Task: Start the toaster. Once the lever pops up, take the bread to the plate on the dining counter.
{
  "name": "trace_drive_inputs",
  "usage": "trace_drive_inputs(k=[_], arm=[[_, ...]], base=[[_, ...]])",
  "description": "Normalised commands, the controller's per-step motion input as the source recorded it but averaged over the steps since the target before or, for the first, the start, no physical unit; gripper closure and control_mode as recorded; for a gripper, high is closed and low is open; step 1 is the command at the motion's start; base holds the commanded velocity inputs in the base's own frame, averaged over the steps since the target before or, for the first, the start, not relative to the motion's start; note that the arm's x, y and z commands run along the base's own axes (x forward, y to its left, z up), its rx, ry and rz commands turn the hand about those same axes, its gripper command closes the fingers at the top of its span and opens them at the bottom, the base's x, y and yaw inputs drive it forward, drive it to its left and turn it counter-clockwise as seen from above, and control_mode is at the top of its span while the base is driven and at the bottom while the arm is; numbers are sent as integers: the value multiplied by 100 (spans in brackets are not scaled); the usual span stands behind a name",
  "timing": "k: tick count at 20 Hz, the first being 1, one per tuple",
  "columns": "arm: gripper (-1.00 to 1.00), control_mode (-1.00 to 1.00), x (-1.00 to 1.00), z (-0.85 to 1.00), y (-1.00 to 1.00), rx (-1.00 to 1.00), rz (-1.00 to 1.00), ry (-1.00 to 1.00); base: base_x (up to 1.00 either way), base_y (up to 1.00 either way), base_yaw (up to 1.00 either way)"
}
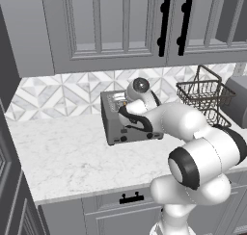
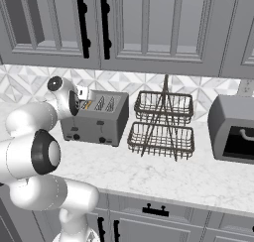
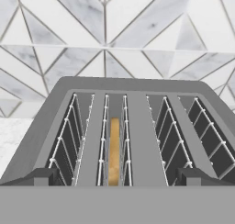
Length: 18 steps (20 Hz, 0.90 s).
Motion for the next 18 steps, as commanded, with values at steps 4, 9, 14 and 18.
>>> trace_drive_inputs(k=[4,9,14,18], arm=[[-100,-100,0,0,0,0,0,0],[-100,-100,0,0,0,0,0,0],[-100,-100,0,0,0,0,0,0],[-100,-100,0,0,0,0,0,0]], base=[[0,0,0],[0,0,0],[0,0,0],[0,0,0]])
